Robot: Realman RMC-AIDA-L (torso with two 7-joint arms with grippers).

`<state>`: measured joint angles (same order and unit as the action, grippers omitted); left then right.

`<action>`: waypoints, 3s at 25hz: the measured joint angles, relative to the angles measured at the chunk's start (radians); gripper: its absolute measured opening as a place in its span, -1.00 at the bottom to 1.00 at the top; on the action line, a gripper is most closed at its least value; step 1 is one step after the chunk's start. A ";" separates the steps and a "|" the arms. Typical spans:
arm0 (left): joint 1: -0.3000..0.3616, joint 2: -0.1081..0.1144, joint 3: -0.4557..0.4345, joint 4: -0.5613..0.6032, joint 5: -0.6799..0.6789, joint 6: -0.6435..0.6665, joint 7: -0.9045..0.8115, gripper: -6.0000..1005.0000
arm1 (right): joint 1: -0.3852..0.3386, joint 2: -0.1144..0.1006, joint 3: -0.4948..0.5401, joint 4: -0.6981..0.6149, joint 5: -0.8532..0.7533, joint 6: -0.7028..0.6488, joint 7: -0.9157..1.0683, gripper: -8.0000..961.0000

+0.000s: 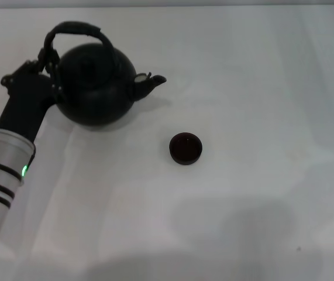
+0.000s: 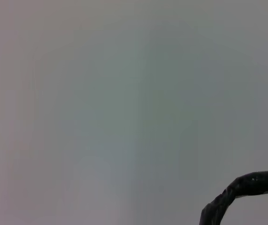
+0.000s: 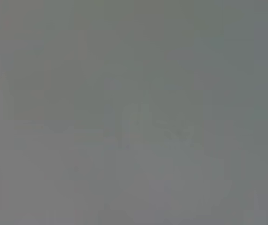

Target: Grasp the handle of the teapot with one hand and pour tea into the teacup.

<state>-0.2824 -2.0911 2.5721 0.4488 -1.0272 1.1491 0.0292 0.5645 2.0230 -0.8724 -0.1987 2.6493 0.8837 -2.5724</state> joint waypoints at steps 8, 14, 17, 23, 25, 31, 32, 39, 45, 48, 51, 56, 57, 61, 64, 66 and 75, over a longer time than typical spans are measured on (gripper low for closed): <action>0.005 0.001 0.027 -0.010 -0.004 -0.015 -0.008 -0.79 | 0.002 -0.003 0.002 0.004 0.002 -0.002 -0.002 0.75; 0.000 0.004 0.025 -0.026 -0.003 -0.016 -0.007 -0.79 | 0.003 -0.003 0.003 0.004 0.002 -0.003 -0.003 0.75; -0.003 0.004 0.027 -0.040 -0.003 -0.018 -0.008 -0.79 | 0.003 -0.003 0.003 0.004 0.002 -0.003 0.000 0.75; -0.004 0.004 0.027 -0.049 -0.002 -0.026 -0.012 -0.79 | 0.003 -0.003 0.003 0.003 0.001 -0.003 0.000 0.75; -0.004 0.004 0.028 -0.049 -0.002 -0.029 -0.012 -0.79 | 0.003 -0.003 0.003 0.002 0.001 -0.003 0.000 0.75; -0.007 0.007 0.028 -0.051 -0.002 -0.051 -0.013 -0.69 | 0.003 -0.003 0.003 0.002 0.001 -0.002 0.000 0.75; -0.008 0.007 0.028 -0.052 -0.001 -0.052 -0.013 -0.67 | 0.003 -0.003 0.003 0.002 0.001 -0.001 0.000 0.75; -0.008 0.007 0.028 -0.052 0.004 -0.049 -0.014 -0.48 | 0.000 -0.001 0.003 0.002 0.001 0.006 0.000 0.75; -0.001 0.008 0.028 -0.049 0.006 -0.032 -0.031 -0.03 | -0.002 -0.001 0.003 0.004 0.001 0.018 0.000 0.75; 0.008 0.008 0.033 -0.049 0.007 -0.003 -0.044 0.16 | -0.002 -0.001 0.003 0.004 0.001 0.018 0.000 0.75; 0.014 0.008 0.044 -0.049 0.007 0.012 -0.045 0.34 | -0.002 -0.001 0.004 0.004 0.001 0.018 0.000 0.75; 0.041 0.007 0.064 -0.052 0.007 0.060 -0.044 0.62 | -0.002 -0.001 0.004 0.004 0.001 0.016 0.000 0.75; 0.052 0.007 0.066 -0.052 0.007 0.073 -0.044 0.67 | -0.003 -0.002 0.004 0.004 0.001 0.015 0.000 0.75; 0.082 0.006 0.072 -0.052 0.007 0.120 -0.044 0.66 | -0.003 -0.003 0.004 0.004 0.001 0.014 0.000 0.75; 0.107 0.006 0.066 -0.052 -0.003 0.160 -0.042 0.66 | -0.003 -0.003 0.004 0.004 0.001 0.015 0.000 0.75; 0.117 0.007 0.056 -0.053 -0.022 0.177 -0.042 0.65 | -0.006 -0.002 0.000 0.004 0.001 0.017 -0.002 0.75; 0.095 0.011 0.033 -0.123 -0.220 0.249 -0.054 0.65 | -0.040 -0.001 -0.007 0.022 -0.006 0.079 0.000 0.75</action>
<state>-0.1874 -2.0804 2.6048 0.3257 -1.2475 1.3984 -0.0253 0.5244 2.0220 -0.8798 -0.1765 2.6430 0.9625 -2.5725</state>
